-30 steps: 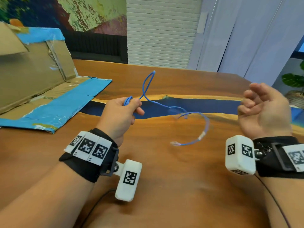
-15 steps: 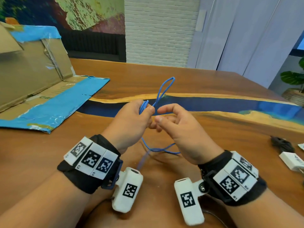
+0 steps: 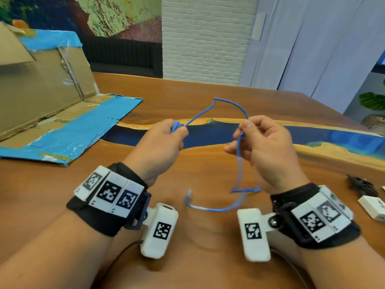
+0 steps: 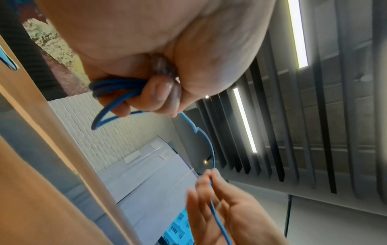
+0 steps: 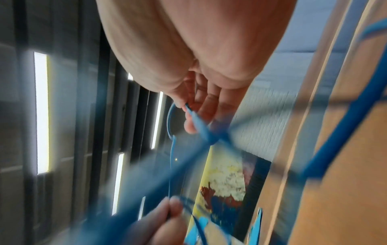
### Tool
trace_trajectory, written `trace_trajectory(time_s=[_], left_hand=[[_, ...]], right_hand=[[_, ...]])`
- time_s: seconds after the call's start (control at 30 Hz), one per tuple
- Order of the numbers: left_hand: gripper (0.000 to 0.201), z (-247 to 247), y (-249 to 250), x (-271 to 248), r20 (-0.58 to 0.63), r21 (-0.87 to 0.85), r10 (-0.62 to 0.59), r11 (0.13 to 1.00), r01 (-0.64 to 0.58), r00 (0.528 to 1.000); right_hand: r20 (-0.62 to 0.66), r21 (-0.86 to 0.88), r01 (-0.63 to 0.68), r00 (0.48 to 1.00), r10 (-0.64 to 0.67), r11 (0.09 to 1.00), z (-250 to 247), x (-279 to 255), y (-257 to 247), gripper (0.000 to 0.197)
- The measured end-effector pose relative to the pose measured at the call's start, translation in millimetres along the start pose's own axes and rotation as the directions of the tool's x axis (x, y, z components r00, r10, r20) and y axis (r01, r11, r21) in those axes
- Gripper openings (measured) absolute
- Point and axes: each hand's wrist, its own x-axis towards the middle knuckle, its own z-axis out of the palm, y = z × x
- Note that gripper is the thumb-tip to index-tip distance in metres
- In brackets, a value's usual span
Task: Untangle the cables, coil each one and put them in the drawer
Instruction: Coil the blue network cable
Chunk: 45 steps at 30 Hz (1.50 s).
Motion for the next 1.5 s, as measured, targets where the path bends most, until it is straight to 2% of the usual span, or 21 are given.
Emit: trace_trajectory(time_s=[0.07, 0.1, 0.13, 0.2, 0.27, 0.33, 0.4, 0.43, 0.5, 0.57, 0.6, 0.67, 0.73, 0.83, 0.93, 0.97, 1.0, 1.07, 1.17, 1.37, 1.5], left_hand=[[0.032, -5.3, 5.7, -0.1, -0.002, -0.039, -0.011, 0.999, 0.011, 1.000], [0.040, -6.8, 9.4, -2.2, 0.015, -0.034, -0.011, 0.999, 0.011, 1.000], [0.046, -7.3, 12.9, -5.2, 0.041, -0.024, -0.012, 1.000, 0.013, 0.999], [0.046, -7.1, 16.3, -10.0, 0.104, -0.041, -0.007, 0.999, 0.012, 0.995], [0.037, -7.4, 16.8, -12.0, 0.149, -0.117, 0.020, 0.993, -0.003, 0.989], [0.031, -9.4, 15.8, -10.9, 0.134, -0.187, 0.029, 0.982, -0.003, 0.991], [0.030, -10.6, 13.6, -8.6, 0.101, -0.194, 0.016, 0.981, 0.004, 0.995], [0.030, -10.2, 12.2, -7.6, 0.087, -0.166, 0.008, 0.986, 0.007, 0.996], [0.030, -6.8, 9.2, -6.5, 0.071, -0.087, -0.008, 0.996, 0.014, 0.997], [0.032, -2.7, 6.4, -6.4, 0.072, -0.039, -0.027, 0.999, 0.030, 0.997], [0.033, -0.8, 5.3, -6.7, 0.076, -0.027, -0.035, 0.999, 0.037, 0.996], [0.034, 2.7, 3.6, -7.4, 0.090, -0.018, -0.047, 0.999, 0.049, 0.995], [0.033, 4.1, 3.3, -8.4, 0.111, -0.015, -0.055, 0.998, 0.057, 0.992], [0.031, 3.9, 4.9, -11.2, 0.165, 0.005, -0.052, 0.999, 0.052, 0.985], [0.033, 6.0, 7.8, -16.4, 0.248, 0.035, -0.044, 0.999, 0.036, 0.968], [0.035, 8.2, 9.4, -18.6, 0.279, 0.016, -0.043, 0.999, 0.040, 0.959], [0.038, 10.1, 10.7, -20.6, 0.310, -0.020, -0.047, 0.998, 0.056, 0.950], [0.048, 12.5, 13.4, -23.2, 0.357, -0.109, -0.078, 0.986, 0.124, 0.931], [0.052, 10.3, 15.0, -23.0, 0.376, -0.204, -0.089, 0.963, 0.177, 0.922], [0.040, 5.7, 14.9, -23.0, 0.431, -0.271, -0.065, 0.942, 0.198, 0.900], [0.039, 4.8, 19.8, -24.3, 0.428, -0.484, -0.044, 0.833, 0.270, 0.903]], right_hand=[[-0.067, -0.087, 0.024, 0.997, -0.030, 0.996, -23.3, 11.6, -0.1, 0.021], [-0.091, -0.195, 0.038, 0.994, -0.057, 0.980, -34.4, 16.7, 1.5, 0.021], [-0.097, -0.334, 0.052, 0.991, -0.089, 0.941, -43.5, 20.0, 2.5, 0.021], [-0.042, -0.580, 0.074, 0.992, -0.121, 0.811, -53.1, 21.5, 2.5, 0.022], [0.079, -0.720, 0.079, 0.996, -0.032, 0.690, -53.3, 18.2, 0.2, 0.023], [0.195, -0.792, 0.073, 0.971, 0.137, 0.606, -47.6, 12.8, -2.4, 0.020], [0.239, -0.812, 0.072, 0.947, 0.216, 0.579, -42.4, 11.0, -0.1, 0.015], [0.233, -0.814, 0.085, 0.954, 0.190, 0.575, -40.7, 10.7, 1.1, 0.020], [0.165, -0.802, 0.142, 0.986, -0.013, 0.581, -38.4, 11.6, -0.1, 0.027], [0.111, -0.720, 0.266, 0.956, -0.271, 0.642, -34.5, 8.3, -9.5, 0.017], [0.118, -0.660, 0.323, 0.936, -0.331, 0.678, -33.1, 5.7, -13.3, 0.014], [0.195, -0.554, 0.364, 0.931, -0.308, 0.749, -27.4, -2.2, -18.6, 0.016], [0.258, -0.510, 0.290, 0.950, -0.177, 0.810, -22.5, -5.8, -17.0, 0.027], [0.238, -0.587, 0.181, 0.970, -0.046, 0.790, -22.7, -4.0, -10.9, 0.041], [0.319, -0.584, 0.224, 0.947, -0.033, 0.780, -22.6, -5.6, -8.4, 0.060], [0.365, -0.594, 0.261, 0.930, -0.035, 0.761, -20.0, -7.9, -9.0, 0.061], [0.409, -0.601, 0.301, 0.912, -0.038, 0.740, -17.1, -9.6, -8.3, 0.055], [0.452, -0.603, 0.357, 0.890, -0.064, 0.714, -10.5, -11.3, -5.5, 0.030], [0.416, -0.611, 0.389, 0.899, -0.139, 0.689, -8.1, -8.8, -5.2, 0.008], [0.347, -0.527, 0.324, 0.926, -0.149, 0.786, -11.9, -5.5, -4.0, 0.023], [0.283, -0.413, 0.284, 0.943, -0.174, 0.865, -11.7, -4.7, -2.5, 0.018]])
